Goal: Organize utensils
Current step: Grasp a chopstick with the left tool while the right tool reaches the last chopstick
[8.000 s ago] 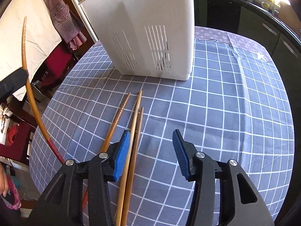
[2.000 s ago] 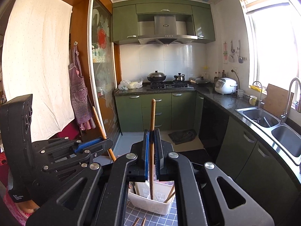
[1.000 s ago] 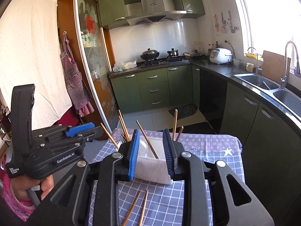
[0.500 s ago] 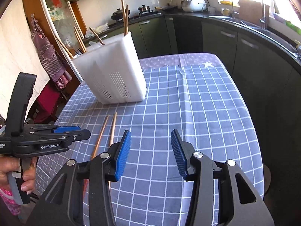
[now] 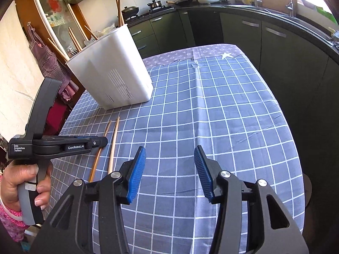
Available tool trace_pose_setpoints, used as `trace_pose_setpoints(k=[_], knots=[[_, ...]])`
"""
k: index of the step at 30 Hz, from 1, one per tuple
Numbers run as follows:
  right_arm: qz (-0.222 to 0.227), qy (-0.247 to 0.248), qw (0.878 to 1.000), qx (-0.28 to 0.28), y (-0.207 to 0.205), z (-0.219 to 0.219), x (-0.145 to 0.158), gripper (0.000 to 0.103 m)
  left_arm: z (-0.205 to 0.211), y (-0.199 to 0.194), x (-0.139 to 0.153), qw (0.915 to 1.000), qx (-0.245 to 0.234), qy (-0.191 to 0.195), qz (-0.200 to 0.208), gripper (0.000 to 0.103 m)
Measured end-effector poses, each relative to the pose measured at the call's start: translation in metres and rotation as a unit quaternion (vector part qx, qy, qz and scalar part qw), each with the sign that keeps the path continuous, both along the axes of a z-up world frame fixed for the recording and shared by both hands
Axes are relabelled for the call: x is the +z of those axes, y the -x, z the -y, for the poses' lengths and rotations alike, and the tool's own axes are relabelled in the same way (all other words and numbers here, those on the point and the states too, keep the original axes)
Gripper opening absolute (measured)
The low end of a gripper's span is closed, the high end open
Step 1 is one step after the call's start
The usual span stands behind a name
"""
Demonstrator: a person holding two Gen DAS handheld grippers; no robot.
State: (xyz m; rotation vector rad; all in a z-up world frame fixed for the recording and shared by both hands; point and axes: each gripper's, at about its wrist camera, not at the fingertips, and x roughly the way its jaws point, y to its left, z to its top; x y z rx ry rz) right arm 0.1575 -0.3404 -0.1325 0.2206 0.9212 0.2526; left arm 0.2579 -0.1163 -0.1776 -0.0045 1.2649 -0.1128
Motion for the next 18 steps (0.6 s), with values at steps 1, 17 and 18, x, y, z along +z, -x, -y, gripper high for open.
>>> trace_pose_setpoints(k=[1,17,18], knots=[[0.0,-0.001,1.0,-0.001,0.0,0.0,0.001,0.048,0.002,0.001,0.0,1.0,-0.002,-0.005,0.002,0.014],[-0.009,-0.004,1.0,0.003,-0.001,-0.004,0.0,0.052,-0.02,0.015,0.047,0.9974,-0.011,0.021,0.068,0.006],[-0.01,-0.004,1.0,0.005,-0.001,-0.005,0.0,0.052,-0.024,0.019,0.057,0.9962,-0.011,0.023,0.083,0.006]])
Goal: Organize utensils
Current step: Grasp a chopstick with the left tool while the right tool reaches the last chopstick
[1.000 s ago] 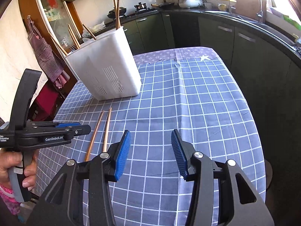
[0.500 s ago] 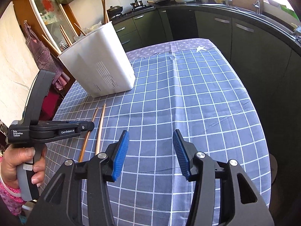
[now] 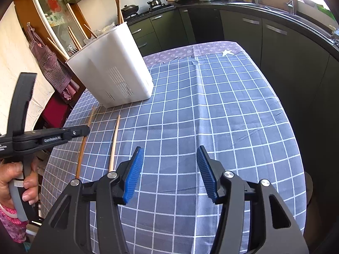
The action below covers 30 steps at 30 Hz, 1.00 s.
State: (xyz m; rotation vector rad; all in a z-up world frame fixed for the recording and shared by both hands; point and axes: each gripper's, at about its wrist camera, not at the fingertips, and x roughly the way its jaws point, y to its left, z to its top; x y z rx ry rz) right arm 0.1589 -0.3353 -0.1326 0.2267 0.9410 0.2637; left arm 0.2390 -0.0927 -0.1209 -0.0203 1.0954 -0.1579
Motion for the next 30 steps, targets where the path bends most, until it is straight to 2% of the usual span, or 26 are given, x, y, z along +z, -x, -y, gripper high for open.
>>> trace_pose_setpoints(k=[7,12,16,20,27,30], knots=[[-0.006,0.023,0.999,0.026,-0.01,-0.025,-0.001,0.052,-0.026,0.031,0.055,0.9952,-0.001,0.018,0.096,0.006],[-0.021,0.043,0.996,0.081,-0.028,-0.066,-0.005,0.052,-0.033,0.046,0.068,0.9905,-0.012,0.022,0.135,0.006],[-0.036,0.079,0.989,0.121,-0.047,-0.106,-0.015,0.052,-0.035,0.055,0.074,0.9877,-0.016,0.024,0.154,0.006],[-0.055,0.115,0.982,0.137,-0.064,-0.135,-0.031,0.052,-0.04,0.062,0.077,0.9853,-0.017,0.023,0.169,0.006],[-0.057,0.15,0.978,0.136,-0.079,-0.153,-0.044,0.051,-0.044,0.066,0.077,0.9848,-0.025,0.027,0.169,0.006],[-0.053,0.161,0.976,0.135,-0.081,-0.157,-0.043,0.046,-0.045,0.066,0.076,0.9848,-0.027,0.03,0.169,0.006]])
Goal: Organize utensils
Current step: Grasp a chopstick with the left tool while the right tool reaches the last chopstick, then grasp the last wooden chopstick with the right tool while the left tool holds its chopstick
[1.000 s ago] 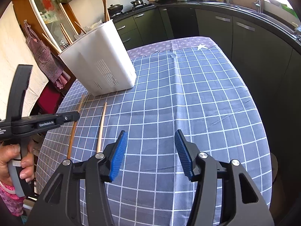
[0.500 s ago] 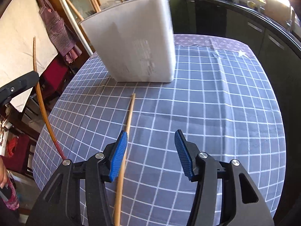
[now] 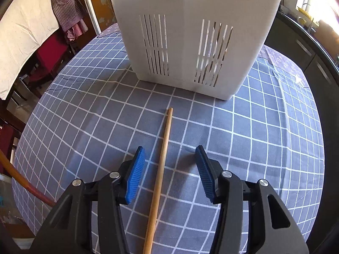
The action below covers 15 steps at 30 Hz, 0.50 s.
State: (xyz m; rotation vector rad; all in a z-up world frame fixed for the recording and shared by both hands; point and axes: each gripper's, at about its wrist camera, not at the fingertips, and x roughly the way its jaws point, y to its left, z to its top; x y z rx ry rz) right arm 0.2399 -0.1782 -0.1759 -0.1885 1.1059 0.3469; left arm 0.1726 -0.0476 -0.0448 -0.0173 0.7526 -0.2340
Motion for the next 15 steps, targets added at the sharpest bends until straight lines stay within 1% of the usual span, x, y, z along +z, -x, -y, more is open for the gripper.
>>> trace_pose_setpoints(k=[2,4,5,6,7,12,15], knots=[[0.001,0.0,1.0,-0.001,-0.001,-0.002,0.0,0.043,0.0,0.0,0.0,1.0,-0.001,0.001,-0.001,0.006],[0.002,-0.002,1.0,0.001,-0.001,-0.004,0.0,0.03,0.0,-0.001,-0.001,1.0,-0.001,0.001,-0.001,0.006],[0.003,-0.003,1.0,0.0,0.0,-0.004,0.001,0.026,0.0,-0.001,-0.001,1.0,-0.002,0.001,-0.002,0.006],[0.002,-0.007,1.0,-0.001,0.0,-0.004,0.001,0.014,-0.001,-0.001,-0.001,1.0,-0.002,0.001,-0.002,0.006],[0.001,-0.012,1.0,-0.004,0.0,-0.003,0.001,0.009,-0.001,-0.001,-0.002,1.0,-0.002,0.001,-0.003,0.006],[0.007,-0.027,1.0,-0.013,0.004,0.005,0.005,0.006,-0.001,-0.001,-0.002,1.0,-0.001,0.001,-0.002,0.006],[0.026,-0.051,0.998,-0.021,0.01,0.016,0.023,0.006,-0.001,0.0,-0.003,1.0,-0.001,0.0,-0.002,0.006]])
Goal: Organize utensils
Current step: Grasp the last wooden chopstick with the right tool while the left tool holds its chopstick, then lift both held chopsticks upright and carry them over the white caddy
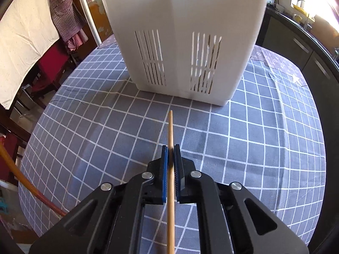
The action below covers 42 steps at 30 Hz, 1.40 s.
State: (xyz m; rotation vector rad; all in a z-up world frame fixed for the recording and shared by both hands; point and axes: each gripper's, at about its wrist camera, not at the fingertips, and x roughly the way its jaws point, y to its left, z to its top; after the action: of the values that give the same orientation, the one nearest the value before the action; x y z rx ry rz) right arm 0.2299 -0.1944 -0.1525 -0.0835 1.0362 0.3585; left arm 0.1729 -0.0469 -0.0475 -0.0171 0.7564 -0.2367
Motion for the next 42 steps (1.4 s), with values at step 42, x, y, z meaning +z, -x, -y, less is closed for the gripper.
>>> trace_pose_setpoints(k=[42], knots=[[0.166,-0.111,0.979,-0.028,0.059,0.066,0.127,0.006,0.008,-0.005,0.005,0.9996,-0.016,-0.006,0.021,0.006]])
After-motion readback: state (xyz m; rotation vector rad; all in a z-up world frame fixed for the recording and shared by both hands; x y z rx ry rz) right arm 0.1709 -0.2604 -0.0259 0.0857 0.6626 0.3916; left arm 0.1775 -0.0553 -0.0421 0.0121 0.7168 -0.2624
